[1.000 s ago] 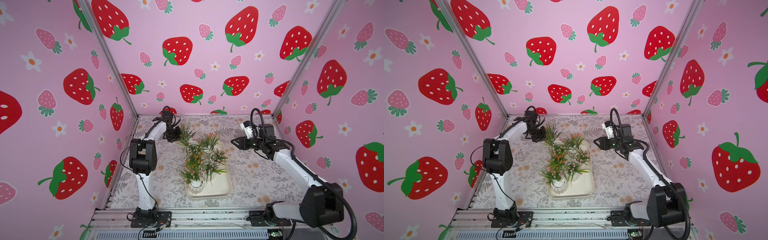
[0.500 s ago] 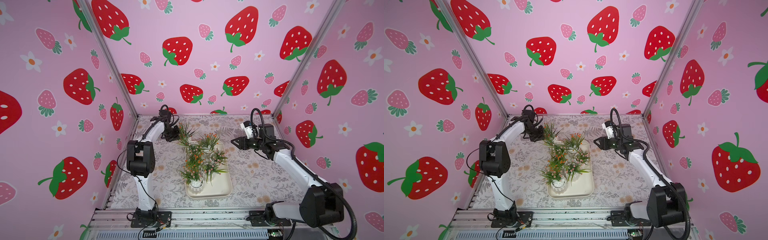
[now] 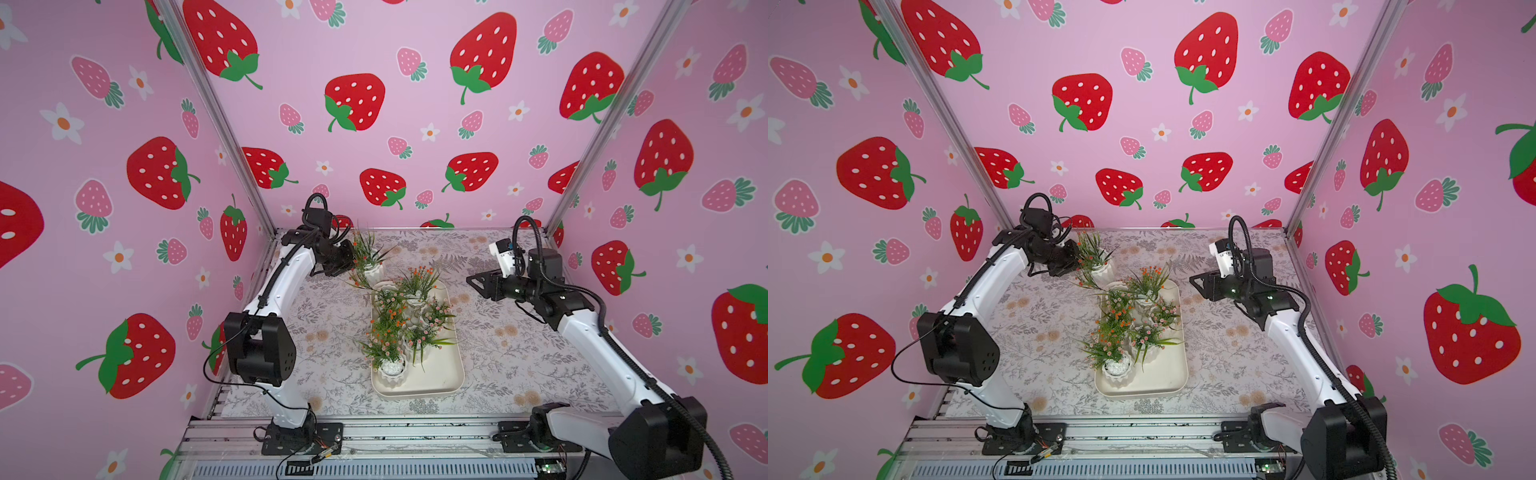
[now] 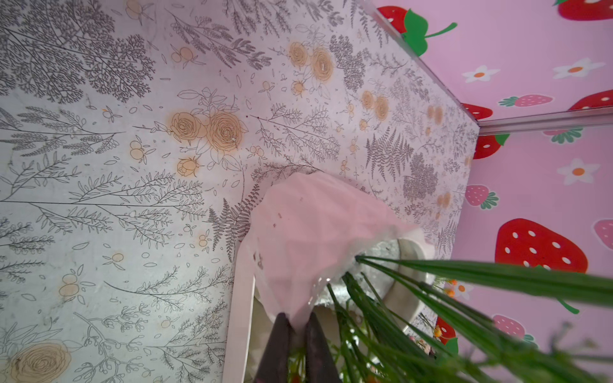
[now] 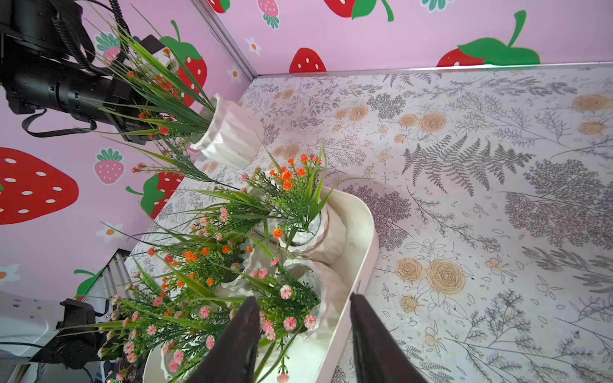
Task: Put the potted gypsophila into the storage box
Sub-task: Pick up the baby's breath potted plant from the center of the board, then place the baby's breath potted plant at the storage box.
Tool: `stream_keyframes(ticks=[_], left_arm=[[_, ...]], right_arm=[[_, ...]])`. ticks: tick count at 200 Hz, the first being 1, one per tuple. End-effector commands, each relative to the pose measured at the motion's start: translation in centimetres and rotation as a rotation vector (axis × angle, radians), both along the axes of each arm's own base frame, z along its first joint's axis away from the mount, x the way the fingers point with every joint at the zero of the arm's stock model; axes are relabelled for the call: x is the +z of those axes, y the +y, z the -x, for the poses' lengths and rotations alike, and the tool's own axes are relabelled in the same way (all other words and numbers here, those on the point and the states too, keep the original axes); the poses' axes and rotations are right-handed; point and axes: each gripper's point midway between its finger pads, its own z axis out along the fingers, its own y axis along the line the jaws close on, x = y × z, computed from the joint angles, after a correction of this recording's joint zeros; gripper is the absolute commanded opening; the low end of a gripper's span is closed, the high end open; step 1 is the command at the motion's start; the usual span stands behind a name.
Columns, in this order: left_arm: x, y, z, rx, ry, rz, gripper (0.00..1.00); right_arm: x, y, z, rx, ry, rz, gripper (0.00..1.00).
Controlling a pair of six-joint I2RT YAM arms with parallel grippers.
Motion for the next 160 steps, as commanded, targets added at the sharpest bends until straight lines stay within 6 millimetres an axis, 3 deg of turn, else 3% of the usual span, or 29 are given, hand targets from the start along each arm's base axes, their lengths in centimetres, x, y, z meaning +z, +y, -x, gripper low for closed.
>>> stream_keyframes(ticks=[1,71,105,160], left_arm=[[5.1,-1.1,1.9,-0.046,-0.114,0.036,0.0],[12.7,-3.8,7.4,-0.15,-0.326,0.038,0.0],[13.0,-6.0,10.3,-0.248,-0.312,-0.002,0.0],[13.3,-9.6,13.6,-0.374,-0.285,-0.005,0.0]], right_arm=[[0.1,-0.5,0.8,-0.008,-0.002,-0.006,0.47],[0.5,-1.3,3.2,-0.019,-0.016,-0.023,0.47],[1.1,-1.6,4.6,-0.008,-0.02,-0.034,0.47],[1.1,-2.4,6.4,-0.033,-0.03,-0.04,0.47]])
